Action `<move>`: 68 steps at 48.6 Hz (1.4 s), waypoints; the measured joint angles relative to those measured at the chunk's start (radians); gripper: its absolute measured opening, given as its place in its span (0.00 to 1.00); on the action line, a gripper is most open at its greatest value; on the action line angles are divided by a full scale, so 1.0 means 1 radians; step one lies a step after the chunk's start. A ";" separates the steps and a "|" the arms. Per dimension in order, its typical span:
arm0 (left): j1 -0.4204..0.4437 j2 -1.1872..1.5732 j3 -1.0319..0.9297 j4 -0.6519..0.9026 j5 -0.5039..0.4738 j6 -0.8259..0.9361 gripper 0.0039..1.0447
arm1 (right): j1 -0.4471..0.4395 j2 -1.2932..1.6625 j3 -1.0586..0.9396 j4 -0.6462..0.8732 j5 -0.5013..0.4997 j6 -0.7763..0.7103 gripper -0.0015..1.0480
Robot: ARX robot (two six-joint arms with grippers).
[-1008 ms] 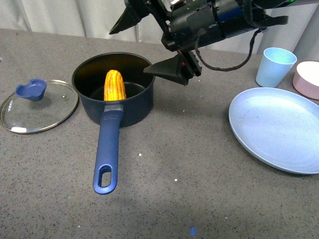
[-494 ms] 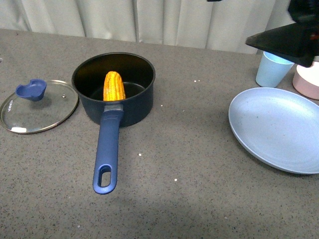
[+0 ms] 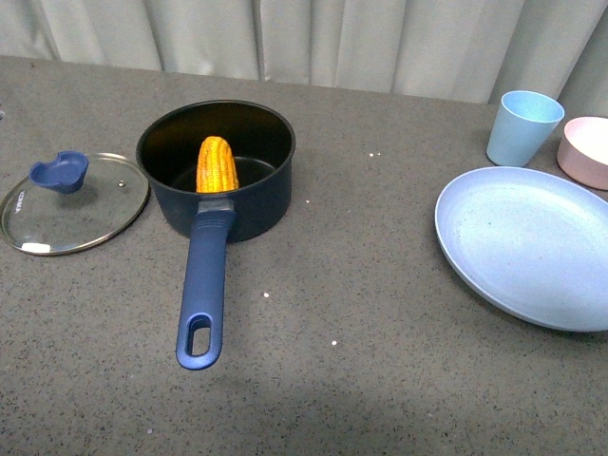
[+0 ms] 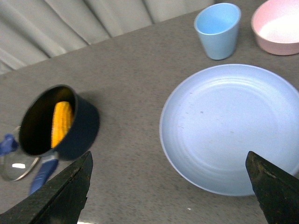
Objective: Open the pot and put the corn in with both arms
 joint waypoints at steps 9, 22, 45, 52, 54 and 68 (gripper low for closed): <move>0.000 0.000 0.000 0.000 0.000 0.000 0.94 | -0.010 -0.140 -0.094 -0.037 0.165 -0.059 0.91; 0.000 0.000 0.000 0.000 0.000 0.000 0.94 | -0.061 -0.280 -0.171 -0.068 0.246 -0.119 0.91; 0.000 0.000 0.000 0.000 0.000 0.000 0.94 | -0.156 -0.393 -0.418 0.542 0.043 -0.407 0.34; 0.000 0.000 0.000 0.000 0.000 0.000 0.94 | -0.156 -0.450 -0.439 0.480 0.042 -0.417 0.12; 0.000 0.000 0.000 0.000 0.000 0.000 0.94 | -0.156 -0.477 -0.439 0.460 0.040 -0.420 0.05; 0.000 0.000 0.000 0.000 0.000 0.000 0.94 | -0.156 -0.626 -0.439 0.320 0.040 -0.423 0.01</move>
